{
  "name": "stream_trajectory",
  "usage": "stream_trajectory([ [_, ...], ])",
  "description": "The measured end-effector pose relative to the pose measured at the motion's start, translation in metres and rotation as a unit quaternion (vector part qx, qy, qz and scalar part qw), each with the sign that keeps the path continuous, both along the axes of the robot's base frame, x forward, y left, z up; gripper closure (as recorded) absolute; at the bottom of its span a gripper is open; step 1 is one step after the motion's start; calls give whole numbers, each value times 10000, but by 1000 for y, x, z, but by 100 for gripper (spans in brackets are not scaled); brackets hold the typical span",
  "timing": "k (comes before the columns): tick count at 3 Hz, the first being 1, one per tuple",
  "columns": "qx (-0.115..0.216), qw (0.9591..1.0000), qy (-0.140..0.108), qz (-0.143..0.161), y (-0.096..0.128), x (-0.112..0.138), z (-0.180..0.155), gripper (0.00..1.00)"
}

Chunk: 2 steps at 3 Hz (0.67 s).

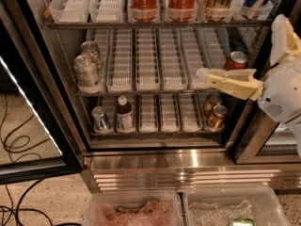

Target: Pick orange can from top shelf of fridge

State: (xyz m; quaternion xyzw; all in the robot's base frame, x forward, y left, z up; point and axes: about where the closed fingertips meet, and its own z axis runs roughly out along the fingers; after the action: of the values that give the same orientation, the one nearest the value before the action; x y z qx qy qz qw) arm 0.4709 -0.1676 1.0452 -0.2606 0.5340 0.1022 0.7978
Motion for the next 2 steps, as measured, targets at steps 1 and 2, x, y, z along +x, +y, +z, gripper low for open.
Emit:
stream_trajectory([
  [1,-61,9991,-63,405,46,21,9,0],
  [2,-18,9993,-84,361,47,18,9,0],
])
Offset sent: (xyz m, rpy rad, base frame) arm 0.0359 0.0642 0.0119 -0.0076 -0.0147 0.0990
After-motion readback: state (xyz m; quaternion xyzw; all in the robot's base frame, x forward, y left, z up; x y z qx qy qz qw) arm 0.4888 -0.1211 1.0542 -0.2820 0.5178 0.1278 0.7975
